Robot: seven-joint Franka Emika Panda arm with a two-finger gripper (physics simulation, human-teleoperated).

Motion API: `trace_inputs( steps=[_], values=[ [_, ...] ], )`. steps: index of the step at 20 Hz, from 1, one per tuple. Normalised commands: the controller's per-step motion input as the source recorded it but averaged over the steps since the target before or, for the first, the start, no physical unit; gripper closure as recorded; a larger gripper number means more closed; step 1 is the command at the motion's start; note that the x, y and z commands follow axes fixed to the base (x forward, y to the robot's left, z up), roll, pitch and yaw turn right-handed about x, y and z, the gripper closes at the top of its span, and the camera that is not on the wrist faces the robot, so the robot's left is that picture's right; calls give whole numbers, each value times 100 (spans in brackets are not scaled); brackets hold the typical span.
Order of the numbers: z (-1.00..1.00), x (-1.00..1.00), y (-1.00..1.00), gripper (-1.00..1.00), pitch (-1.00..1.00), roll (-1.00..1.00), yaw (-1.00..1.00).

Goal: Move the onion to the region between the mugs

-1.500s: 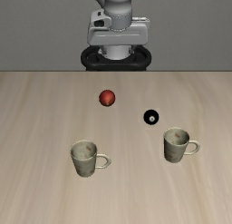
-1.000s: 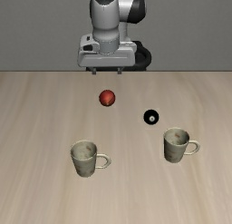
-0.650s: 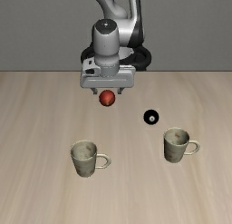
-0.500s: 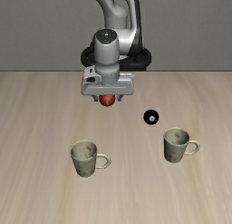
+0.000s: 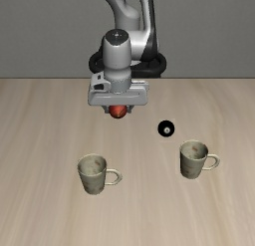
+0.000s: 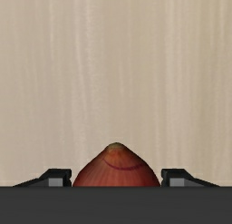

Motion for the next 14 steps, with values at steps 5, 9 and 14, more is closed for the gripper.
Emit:
trace_inputs(
  steps=[5, 9, 14],
  values=[
    [0, 100, 0, 100, 0, 0, 0],
    [0, 100, 0, 100, 0, 0, 0],
    [0, 100, 0, 100, 0, 0, 0]
  ],
)
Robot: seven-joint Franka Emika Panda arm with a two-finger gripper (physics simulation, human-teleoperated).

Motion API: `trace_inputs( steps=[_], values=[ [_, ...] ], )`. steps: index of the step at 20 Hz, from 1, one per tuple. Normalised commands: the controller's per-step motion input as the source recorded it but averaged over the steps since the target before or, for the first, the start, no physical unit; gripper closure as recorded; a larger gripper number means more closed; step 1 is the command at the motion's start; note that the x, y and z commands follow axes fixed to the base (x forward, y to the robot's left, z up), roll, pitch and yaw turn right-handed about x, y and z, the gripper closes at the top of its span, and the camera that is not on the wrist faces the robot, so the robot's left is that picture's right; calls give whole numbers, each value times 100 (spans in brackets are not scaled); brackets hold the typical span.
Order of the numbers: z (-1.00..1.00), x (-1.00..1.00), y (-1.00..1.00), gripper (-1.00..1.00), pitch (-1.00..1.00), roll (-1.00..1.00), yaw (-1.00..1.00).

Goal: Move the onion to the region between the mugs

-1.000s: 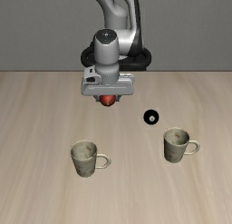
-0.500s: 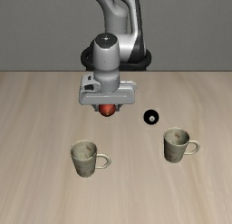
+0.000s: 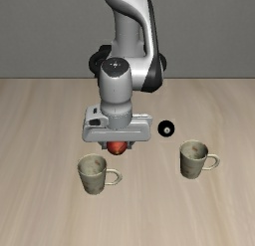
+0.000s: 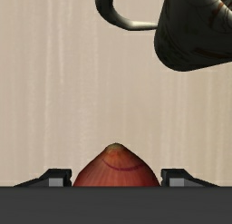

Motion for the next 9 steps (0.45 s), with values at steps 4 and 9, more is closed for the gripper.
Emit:
trace_inputs(
  steps=[4, 9],
  values=[
    [0, 100, 0, 100, 0, 0, 0],
    [0, 20, 80, 100, 0, 0, 0]
  ],
)
